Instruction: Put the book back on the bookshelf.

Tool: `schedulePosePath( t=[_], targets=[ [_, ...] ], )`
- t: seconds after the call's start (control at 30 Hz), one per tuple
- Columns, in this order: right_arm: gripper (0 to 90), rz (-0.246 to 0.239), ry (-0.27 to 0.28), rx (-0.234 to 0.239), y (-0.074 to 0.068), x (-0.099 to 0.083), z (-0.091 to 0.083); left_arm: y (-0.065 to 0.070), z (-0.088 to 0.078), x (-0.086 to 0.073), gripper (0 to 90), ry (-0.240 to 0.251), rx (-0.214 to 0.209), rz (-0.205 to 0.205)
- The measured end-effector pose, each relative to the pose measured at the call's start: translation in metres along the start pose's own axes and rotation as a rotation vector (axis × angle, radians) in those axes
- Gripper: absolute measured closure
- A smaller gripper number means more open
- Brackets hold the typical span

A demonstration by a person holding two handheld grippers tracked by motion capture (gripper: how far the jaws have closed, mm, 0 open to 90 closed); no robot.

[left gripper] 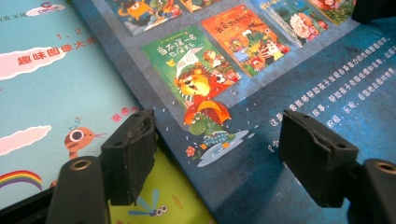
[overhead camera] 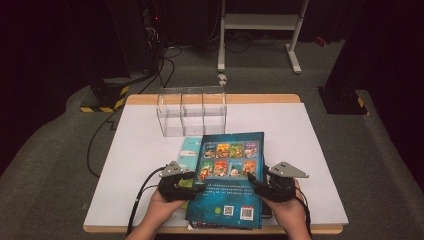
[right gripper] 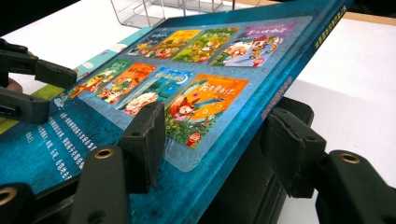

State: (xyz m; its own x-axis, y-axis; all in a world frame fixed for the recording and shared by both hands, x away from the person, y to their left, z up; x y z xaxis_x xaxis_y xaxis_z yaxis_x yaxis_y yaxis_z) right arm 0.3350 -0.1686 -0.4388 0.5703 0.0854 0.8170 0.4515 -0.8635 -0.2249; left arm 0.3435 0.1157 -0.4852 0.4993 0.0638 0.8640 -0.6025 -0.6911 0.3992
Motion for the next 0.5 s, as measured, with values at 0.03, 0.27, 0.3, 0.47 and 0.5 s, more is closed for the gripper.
schedulePosePath(
  t=[0.03, 0.27, 0.3, 0.47, 0.5],
  targets=[
    [40.9, -0.003, 0.001, 0.0, 0.0, -0.0001, -0.0001, 0.0, 0.0, 0.0, 25.7, 0.0, 0.0, 0.0],
    [41.1, -0.035, 0.018, 0.003, -0.004, -0.0006, -0.0023, -0.0025, 0.0005, 0.0021, 20.8, 0.01, -0.006, -0.03],
    [41.1, -0.036, 0.021, 0.004, -0.0048, -0.0006, -0.0025, -0.0025, 0.0005, 0.0021, 20.4, 0.01, -0.006, -0.03],
    [41.1, -0.045, 0.03, 0.004, -0.0071, -0.0007, -0.0033, -0.0029, 0.0011, 0.0028, 18.6, 0.017, -0.012, -0.036],
    [41.1, -0.044, 0.029, 0.006, -0.007, -0.0007, -0.0031, -0.0033, 0.0011, 0.0028, 18.4, 0.016, -0.013, -0.036]
  ],
)
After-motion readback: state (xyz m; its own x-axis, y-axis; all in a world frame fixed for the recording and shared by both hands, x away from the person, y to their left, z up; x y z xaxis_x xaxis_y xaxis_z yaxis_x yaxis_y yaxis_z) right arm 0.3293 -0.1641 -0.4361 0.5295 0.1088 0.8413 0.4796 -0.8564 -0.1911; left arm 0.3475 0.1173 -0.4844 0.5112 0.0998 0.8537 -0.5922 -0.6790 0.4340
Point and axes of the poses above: each handheld gripper's, and its own axes: z roughly forward along the jaws, x roughly out of its top, y roughly to its right, the point moved 2 cm from there along z, roughly forward along the jaws, and after that the axes turned 11 degrees about z, right-handed, at the moved point
